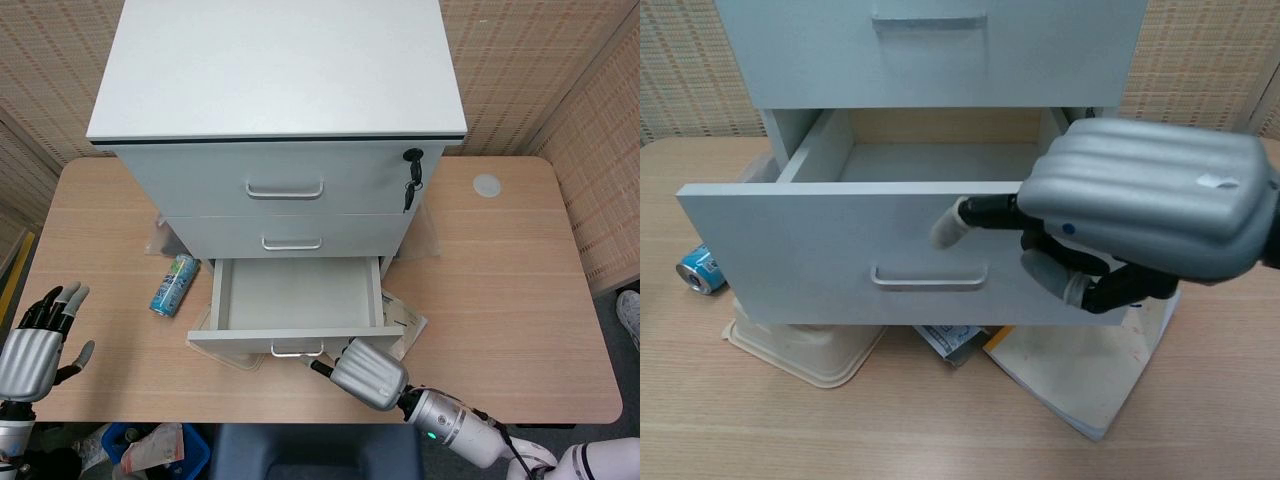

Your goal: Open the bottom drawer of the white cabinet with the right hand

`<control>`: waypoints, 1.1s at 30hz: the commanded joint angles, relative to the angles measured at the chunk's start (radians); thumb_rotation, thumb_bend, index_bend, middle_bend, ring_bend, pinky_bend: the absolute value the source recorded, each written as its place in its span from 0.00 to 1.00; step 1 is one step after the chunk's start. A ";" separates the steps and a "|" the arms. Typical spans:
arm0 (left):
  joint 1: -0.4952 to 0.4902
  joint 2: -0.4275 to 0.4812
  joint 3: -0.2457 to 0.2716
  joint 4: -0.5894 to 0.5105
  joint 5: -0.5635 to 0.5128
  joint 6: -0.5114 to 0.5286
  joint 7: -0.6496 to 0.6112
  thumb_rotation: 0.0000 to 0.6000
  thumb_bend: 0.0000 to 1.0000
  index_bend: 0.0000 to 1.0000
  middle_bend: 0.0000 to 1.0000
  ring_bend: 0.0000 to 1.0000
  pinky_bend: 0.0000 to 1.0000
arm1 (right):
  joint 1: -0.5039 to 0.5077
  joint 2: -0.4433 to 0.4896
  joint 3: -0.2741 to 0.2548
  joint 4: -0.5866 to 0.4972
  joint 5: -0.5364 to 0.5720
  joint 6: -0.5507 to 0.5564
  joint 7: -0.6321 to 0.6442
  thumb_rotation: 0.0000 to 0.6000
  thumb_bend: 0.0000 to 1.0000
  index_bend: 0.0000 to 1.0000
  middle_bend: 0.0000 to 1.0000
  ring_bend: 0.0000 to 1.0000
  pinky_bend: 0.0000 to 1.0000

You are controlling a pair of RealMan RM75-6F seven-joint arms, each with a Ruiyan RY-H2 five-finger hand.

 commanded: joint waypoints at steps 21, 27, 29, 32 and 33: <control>-0.032 -0.010 -0.012 -0.008 0.000 -0.035 0.006 1.00 0.33 0.07 0.10 0.09 0.19 | -0.354 0.242 -0.012 0.052 -0.065 0.389 0.146 1.00 0.65 0.29 0.73 0.71 0.82; -0.036 -0.017 -0.013 -0.005 -0.002 -0.037 0.006 1.00 0.33 0.07 0.10 0.09 0.19 | -0.395 0.236 0.011 0.119 0.016 0.367 0.189 1.00 0.60 0.29 0.64 0.59 0.70; -0.034 -0.019 -0.013 -0.004 -0.003 -0.034 0.003 1.00 0.33 0.07 0.10 0.09 0.19 | -0.408 0.228 0.017 0.144 0.033 0.367 0.207 1.00 0.52 0.29 0.55 0.49 0.60; -0.030 -0.022 -0.013 -0.003 -0.005 -0.027 -0.004 1.00 0.33 0.07 0.10 0.09 0.19 | -0.432 0.211 0.027 0.188 0.044 0.380 0.242 1.00 0.44 0.22 0.43 0.37 0.50; -0.028 -0.024 -0.012 -0.003 -0.006 -0.024 -0.005 1.00 0.33 0.07 0.10 0.09 0.19 | -0.441 0.205 0.029 0.200 0.044 0.388 0.251 1.00 0.43 0.21 0.42 0.35 0.48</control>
